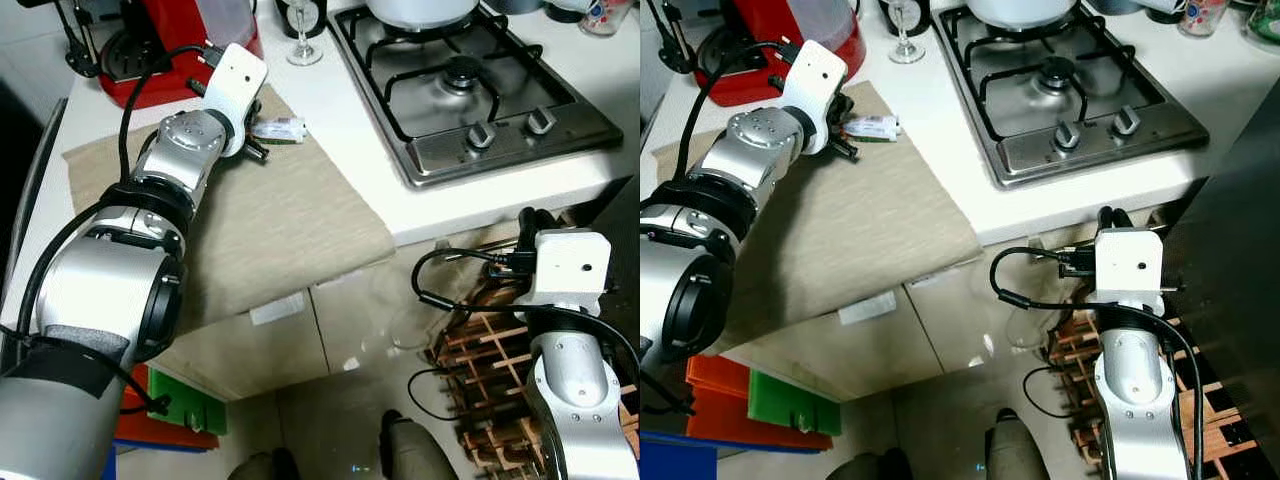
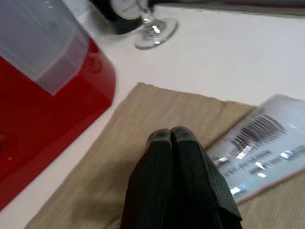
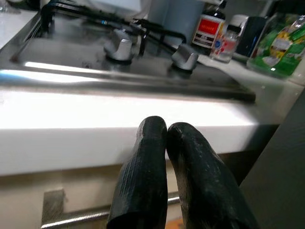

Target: Restocking fridge

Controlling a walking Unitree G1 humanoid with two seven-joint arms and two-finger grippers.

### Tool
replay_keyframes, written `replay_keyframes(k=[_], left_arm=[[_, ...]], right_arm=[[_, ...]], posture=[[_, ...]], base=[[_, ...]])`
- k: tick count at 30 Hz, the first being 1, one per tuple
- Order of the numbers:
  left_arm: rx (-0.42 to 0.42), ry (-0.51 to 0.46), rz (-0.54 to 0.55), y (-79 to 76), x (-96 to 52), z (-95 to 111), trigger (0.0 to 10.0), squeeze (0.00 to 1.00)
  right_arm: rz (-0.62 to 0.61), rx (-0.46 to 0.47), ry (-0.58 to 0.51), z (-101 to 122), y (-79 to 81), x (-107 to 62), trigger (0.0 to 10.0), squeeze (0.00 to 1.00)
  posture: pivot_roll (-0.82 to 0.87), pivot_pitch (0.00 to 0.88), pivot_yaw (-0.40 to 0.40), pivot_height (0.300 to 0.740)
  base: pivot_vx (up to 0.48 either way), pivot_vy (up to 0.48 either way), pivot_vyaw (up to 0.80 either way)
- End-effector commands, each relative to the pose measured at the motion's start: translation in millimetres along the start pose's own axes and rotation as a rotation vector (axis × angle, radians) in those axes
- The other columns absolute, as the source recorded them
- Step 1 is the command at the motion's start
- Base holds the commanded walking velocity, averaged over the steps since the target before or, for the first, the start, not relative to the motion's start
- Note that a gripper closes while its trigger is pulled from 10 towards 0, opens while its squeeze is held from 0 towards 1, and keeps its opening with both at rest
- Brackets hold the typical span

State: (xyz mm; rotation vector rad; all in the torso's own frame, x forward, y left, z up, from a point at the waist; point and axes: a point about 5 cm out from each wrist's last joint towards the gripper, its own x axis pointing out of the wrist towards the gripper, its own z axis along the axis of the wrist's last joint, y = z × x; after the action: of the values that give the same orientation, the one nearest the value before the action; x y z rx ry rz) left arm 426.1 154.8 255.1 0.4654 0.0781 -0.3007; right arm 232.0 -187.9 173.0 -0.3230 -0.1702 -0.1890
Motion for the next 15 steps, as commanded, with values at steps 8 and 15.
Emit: replay_keyframes(k=[8,15], left_arm=[[-0.023,0.024,-0.089,6.6,-3.7,1,10.0,0.0],[-0.006,0.083,-0.21,-10.9,-2.3,-14,10.0,0.0]], right_arm=[[0.031,0.0,-0.014,1,5.0,13.9,10.0,0.0],[0.027,0.007,-0.025,2,6.9,20.3,10.0,0.0]], posture=[[-0.32,0.154,0.117,0.74],[-0.31,0.126,0.125,0.74]], base=[[0.0,0.0,0.0],[0.0,0.0,0.0]])
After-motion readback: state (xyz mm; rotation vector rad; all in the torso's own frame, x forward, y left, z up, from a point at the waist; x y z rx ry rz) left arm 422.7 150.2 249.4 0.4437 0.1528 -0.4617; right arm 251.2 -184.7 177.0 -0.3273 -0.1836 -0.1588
